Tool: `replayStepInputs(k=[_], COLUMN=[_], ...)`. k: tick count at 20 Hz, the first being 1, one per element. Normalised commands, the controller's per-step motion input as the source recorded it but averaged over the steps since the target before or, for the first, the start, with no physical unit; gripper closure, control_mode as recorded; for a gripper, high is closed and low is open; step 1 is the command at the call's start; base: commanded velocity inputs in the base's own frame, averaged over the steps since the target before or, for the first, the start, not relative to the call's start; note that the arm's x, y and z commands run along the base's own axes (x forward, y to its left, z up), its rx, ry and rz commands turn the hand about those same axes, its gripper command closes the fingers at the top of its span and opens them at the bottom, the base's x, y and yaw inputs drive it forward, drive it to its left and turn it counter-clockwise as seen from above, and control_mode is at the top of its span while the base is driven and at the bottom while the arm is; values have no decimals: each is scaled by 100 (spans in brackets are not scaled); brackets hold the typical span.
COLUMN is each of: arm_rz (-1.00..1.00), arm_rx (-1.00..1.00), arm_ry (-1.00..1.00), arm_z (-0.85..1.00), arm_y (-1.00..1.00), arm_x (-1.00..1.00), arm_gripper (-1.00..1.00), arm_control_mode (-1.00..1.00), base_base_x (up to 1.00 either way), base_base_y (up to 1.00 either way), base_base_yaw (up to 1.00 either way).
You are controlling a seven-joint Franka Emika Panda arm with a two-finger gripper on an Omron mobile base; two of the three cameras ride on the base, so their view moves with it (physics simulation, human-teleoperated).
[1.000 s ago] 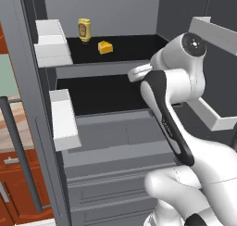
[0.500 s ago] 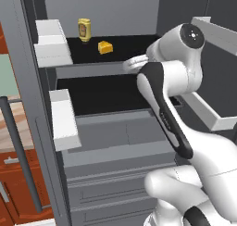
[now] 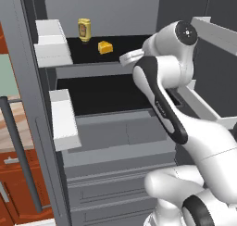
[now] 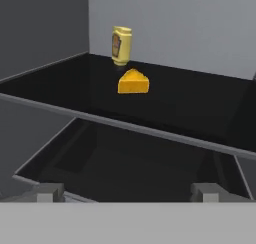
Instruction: Pick the cheese from the fridge and the cheese grater from the cabinet and place them next to the salad bowl.
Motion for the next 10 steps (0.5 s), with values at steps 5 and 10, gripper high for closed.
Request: replayStepInputs(k=[5,10], arm_rz=[0,0], arm_rx=[0,0], arm_ry=[-4,4], arm_z=[5,1], arm_y=[12,23], arm_x=[46,43], arm_gripper=[-100,-100], arm_control_mode=[-100,-100], base_base_x=[0,0], base_base_y=[0,0], base_base_yaw=[0,0])
